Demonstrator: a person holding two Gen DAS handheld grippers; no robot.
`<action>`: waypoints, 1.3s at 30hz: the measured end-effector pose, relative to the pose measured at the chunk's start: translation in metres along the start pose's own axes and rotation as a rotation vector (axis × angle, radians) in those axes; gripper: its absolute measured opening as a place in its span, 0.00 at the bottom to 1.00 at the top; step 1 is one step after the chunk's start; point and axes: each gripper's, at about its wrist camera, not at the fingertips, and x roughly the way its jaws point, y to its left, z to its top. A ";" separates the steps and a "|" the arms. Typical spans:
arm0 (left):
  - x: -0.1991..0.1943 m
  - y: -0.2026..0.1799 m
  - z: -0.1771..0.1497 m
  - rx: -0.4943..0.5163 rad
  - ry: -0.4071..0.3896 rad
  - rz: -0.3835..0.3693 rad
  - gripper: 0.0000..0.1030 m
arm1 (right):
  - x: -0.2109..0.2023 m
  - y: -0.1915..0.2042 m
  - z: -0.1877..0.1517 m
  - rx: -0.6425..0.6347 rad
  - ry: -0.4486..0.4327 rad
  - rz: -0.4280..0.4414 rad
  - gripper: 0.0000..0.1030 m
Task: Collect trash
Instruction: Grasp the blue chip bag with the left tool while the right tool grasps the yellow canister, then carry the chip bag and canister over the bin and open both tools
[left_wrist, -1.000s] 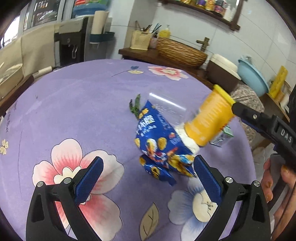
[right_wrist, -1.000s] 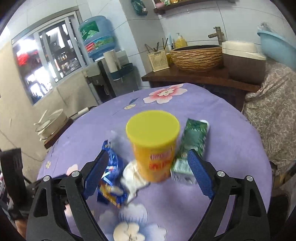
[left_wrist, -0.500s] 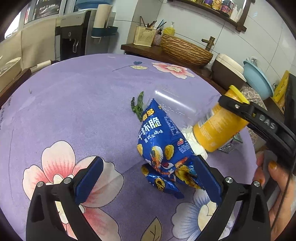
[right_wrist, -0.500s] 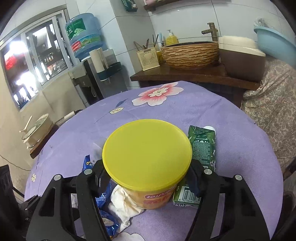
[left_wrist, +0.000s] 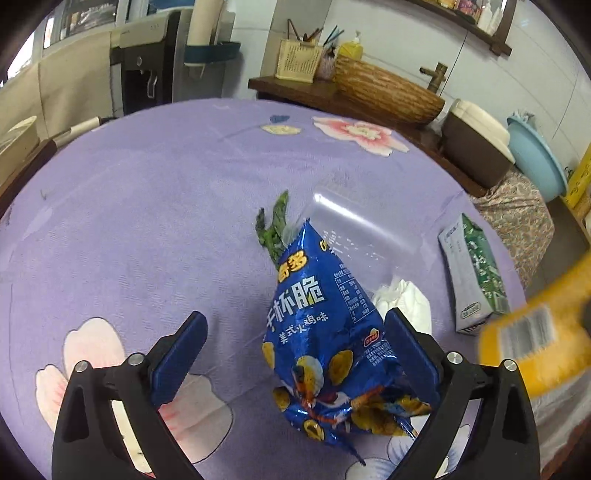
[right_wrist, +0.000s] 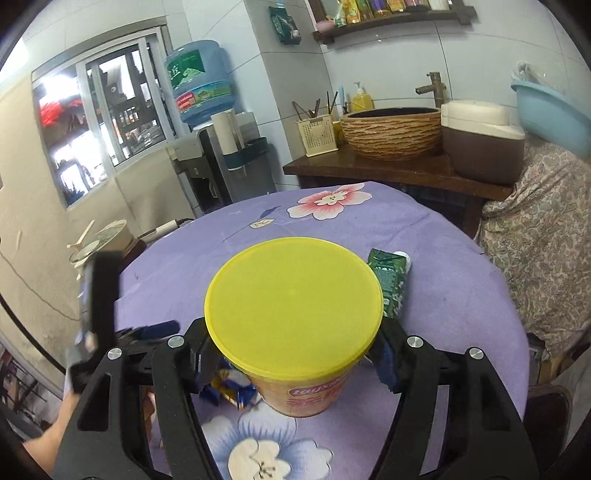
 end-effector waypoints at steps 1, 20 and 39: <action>0.003 0.000 0.000 0.001 0.007 0.004 0.84 | -0.007 0.000 -0.004 -0.012 -0.004 0.003 0.65; -0.060 0.016 -0.029 -0.045 -0.149 -0.136 0.05 | -0.071 -0.033 -0.058 -0.034 -0.033 0.008 0.65; -0.184 -0.141 -0.111 0.380 -0.415 -0.406 0.05 | -0.167 -0.194 -0.139 0.199 -0.056 -0.356 0.65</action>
